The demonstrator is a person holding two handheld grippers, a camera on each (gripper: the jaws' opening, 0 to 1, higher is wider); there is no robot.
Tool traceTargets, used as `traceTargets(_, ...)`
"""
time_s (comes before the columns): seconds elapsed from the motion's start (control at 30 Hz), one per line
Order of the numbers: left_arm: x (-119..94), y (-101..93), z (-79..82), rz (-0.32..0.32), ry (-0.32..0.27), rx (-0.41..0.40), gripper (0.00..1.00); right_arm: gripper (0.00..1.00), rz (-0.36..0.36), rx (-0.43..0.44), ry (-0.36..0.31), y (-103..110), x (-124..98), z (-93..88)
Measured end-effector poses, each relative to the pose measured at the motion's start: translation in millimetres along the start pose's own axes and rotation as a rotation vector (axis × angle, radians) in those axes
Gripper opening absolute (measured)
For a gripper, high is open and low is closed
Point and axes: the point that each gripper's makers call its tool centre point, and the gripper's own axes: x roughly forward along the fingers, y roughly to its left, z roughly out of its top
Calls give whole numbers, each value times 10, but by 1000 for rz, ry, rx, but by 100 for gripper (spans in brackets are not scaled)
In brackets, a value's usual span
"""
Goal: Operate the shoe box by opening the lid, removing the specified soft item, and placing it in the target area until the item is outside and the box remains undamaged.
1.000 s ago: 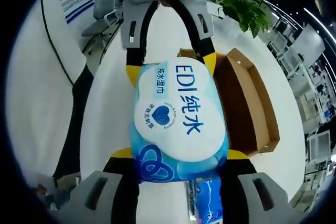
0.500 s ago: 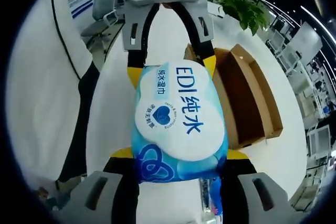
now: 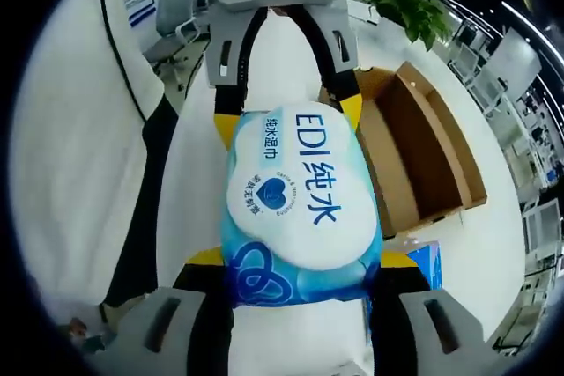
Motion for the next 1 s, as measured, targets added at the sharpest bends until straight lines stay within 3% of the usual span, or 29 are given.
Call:
traceTargets(0.17, 103, -87, -28, -27, -10, -14, 64, 60, 29, 26, -49, 84, 50, -77)
traceTargets(0.4, 274, -181, -79, -39, 20, -1, 64, 60, 23, 40, -37, 191, 185, -200)
traceTargets(0.7, 450, -323, -70, -70, 13, 5, 64, 60, 33, 71, -37, 326, 263, -380)
traceTargets(1.0, 576, -342, -90, -76, 28, 22, 64, 60, 30, 95, -40, 352, 364, -507)
